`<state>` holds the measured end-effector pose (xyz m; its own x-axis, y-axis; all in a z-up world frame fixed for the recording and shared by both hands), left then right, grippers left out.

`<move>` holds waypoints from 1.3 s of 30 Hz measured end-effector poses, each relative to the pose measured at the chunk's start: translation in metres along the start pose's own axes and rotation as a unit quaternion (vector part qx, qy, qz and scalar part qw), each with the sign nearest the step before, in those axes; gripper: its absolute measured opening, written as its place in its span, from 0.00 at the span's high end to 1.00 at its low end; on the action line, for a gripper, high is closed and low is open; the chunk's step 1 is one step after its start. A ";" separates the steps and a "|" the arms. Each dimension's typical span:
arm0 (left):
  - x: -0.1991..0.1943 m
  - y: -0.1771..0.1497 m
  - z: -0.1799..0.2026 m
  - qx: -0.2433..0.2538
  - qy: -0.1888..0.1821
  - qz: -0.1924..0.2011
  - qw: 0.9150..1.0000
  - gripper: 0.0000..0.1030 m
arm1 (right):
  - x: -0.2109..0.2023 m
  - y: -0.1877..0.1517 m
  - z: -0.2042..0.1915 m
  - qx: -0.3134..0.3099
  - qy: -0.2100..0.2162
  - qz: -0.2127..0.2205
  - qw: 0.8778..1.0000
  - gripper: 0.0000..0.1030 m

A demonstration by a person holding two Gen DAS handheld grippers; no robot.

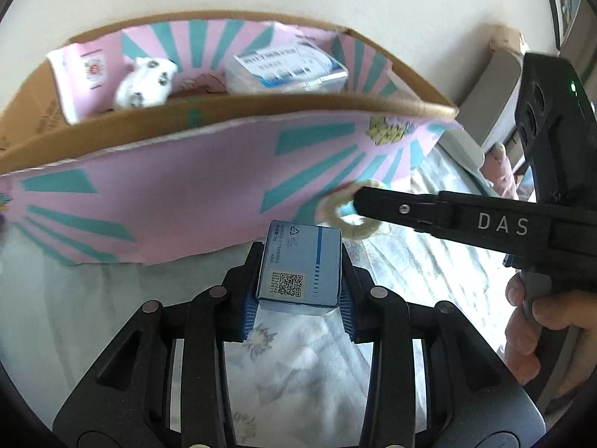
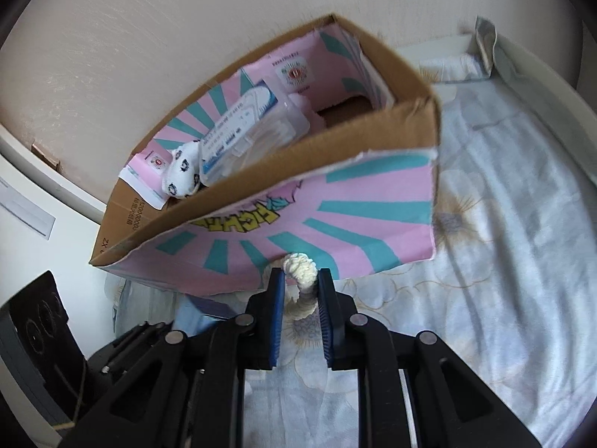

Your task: Organize objects

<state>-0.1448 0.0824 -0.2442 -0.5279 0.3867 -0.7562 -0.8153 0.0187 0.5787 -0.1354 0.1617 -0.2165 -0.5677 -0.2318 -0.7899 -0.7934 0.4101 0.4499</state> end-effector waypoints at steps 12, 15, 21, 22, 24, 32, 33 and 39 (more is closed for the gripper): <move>-0.082 0.013 -0.008 -0.046 0.028 0.025 0.998 0.68 | -0.055 -0.008 -0.018 -0.076 -0.038 0.024 0.996 0.87; -0.092 0.005 -0.014 -0.057 0.036 0.027 0.997 0.68 | -0.045 -0.022 -0.015 -0.088 -0.051 0.019 0.995 0.77; -0.104 -0.025 -0.037 -0.087 0.033 0.018 0.996 0.68 | -0.024 -0.051 -0.021 -0.190 -0.047 0.012 0.981 0.44; -0.103 -0.029 -0.041 -0.088 0.034 0.016 0.995 0.68 | -0.020 -0.055 -0.023 -0.208 -0.048 0.009 0.977 0.44; -0.103 -0.034 -0.047 -0.089 0.037 0.013 0.995 0.68 | -0.011 -0.061 -0.027 -0.233 -0.041 0.009 0.972 0.44; -0.099 -0.037 -0.064 -0.096 0.042 0.015 0.994 0.68 | 0.016 -0.072 -0.040 -0.263 -0.053 0.022 0.963 0.44; -0.099 -0.036 -0.065 -0.096 0.041 0.015 0.994 0.68 | 0.018 -0.072 -0.040 -0.262 -0.056 0.024 0.963 0.44; -0.097 -0.032 -0.065 -0.086 0.038 0.014 0.995 0.68 | 0.025 -0.075 -0.041 -0.273 -0.065 0.022 0.960 0.65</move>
<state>-0.0826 -0.0160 -0.2092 -0.5624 0.3135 -0.7651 -0.8251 -0.1527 0.5440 -0.0995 0.0890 -0.2529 -0.5997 -0.0977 -0.7943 -0.7861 -0.1142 0.6075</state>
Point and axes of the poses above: each gripper's, at about its wrist camera, not at the fingertips, and x roughly the way its jaws point, z to its right, y to its top, the point moved 3 cm from there along x, roughly the way its jaws point, and after that the axes turned 2 degrees about -y, right-handed, at the moved point
